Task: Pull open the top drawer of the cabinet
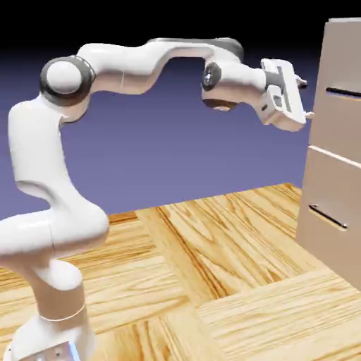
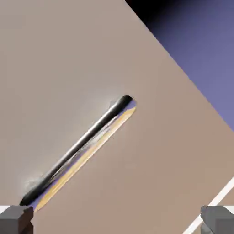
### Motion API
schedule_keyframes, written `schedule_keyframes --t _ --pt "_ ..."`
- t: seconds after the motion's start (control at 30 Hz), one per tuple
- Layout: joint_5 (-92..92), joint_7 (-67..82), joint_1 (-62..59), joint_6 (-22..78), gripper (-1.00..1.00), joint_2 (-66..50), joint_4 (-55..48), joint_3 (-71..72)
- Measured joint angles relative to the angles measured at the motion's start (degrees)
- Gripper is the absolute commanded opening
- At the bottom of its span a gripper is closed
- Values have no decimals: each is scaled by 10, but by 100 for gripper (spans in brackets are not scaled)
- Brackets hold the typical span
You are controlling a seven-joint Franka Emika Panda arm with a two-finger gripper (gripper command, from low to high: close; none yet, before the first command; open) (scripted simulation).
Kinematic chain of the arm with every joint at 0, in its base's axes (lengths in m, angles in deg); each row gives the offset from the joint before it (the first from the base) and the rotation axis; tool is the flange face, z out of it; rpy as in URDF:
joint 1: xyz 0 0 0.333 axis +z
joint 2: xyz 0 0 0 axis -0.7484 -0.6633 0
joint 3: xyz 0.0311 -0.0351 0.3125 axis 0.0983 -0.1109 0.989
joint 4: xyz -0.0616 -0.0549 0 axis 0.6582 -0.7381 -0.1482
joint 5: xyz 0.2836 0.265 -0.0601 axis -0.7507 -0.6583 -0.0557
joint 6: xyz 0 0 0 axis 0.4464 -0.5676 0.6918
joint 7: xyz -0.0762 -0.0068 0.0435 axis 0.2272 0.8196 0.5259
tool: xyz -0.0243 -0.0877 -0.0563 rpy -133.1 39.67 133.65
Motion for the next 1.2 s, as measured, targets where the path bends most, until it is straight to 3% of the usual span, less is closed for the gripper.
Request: schedule_keyframes --t 0.63,0.97,1.0,1.2 --pt "-441 114 -394 1 0 -20 -243 375" --pt "-278 -85 -514 -30 0 86 -395 470" --pt "-278 -86 -514 -31 -100 87 -395 471" --pt "-364 4 -444 -8 -100 38 -312 406"
